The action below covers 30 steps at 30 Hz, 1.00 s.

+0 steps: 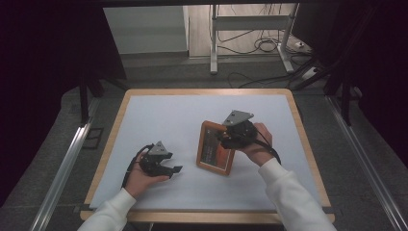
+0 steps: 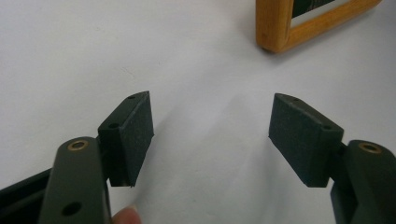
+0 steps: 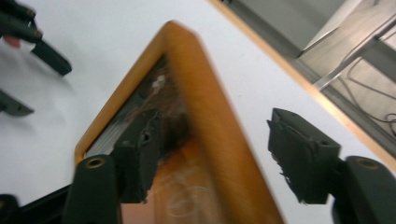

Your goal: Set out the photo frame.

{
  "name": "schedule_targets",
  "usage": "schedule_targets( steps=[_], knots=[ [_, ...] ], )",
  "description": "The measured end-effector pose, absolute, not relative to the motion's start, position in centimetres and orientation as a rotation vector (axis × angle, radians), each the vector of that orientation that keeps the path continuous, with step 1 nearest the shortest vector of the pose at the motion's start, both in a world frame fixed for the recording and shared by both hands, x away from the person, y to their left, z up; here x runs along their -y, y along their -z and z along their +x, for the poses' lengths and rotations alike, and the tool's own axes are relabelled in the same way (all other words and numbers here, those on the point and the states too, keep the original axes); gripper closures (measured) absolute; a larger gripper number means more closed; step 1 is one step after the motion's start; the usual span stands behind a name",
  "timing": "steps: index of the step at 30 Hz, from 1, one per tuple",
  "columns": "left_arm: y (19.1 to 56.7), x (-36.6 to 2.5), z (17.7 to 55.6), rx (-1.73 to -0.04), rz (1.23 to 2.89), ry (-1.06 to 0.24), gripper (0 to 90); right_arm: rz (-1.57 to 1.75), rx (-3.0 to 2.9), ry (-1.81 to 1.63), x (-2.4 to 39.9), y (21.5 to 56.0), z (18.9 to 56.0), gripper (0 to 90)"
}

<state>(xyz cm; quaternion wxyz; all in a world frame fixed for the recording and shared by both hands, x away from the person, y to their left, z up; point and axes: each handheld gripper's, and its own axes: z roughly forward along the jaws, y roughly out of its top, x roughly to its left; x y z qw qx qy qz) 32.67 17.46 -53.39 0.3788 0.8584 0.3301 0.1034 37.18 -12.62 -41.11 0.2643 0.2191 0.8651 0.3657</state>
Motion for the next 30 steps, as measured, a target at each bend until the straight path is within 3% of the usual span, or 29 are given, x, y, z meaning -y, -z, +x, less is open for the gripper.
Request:
schedule_targets(
  steps=[9,18,23,30],
  knots=[
    [53.4,-17.4,32.6,-0.842,2.196,-0.268,30.2,0.660,-2.262,-1.131,14.8,39.4,35.5,28.7],
    [53.4,-17.4,32.7,-0.844,2.196,-0.266,30.2,0.736,-2.229,-1.229,18.6,40.4,32.8,29.1],
    [53.3,-17.4,32.7,-0.850,2.185,-0.271,30.2,0.769,-2.215,-1.268,19.9,42.0,31.1,40.9],
    [53.4,-17.3,32.7,-0.846,2.191,-0.269,30.2,0.709,-2.256,-1.260,20.1,44.7,29.2,74.7]
  ],
)
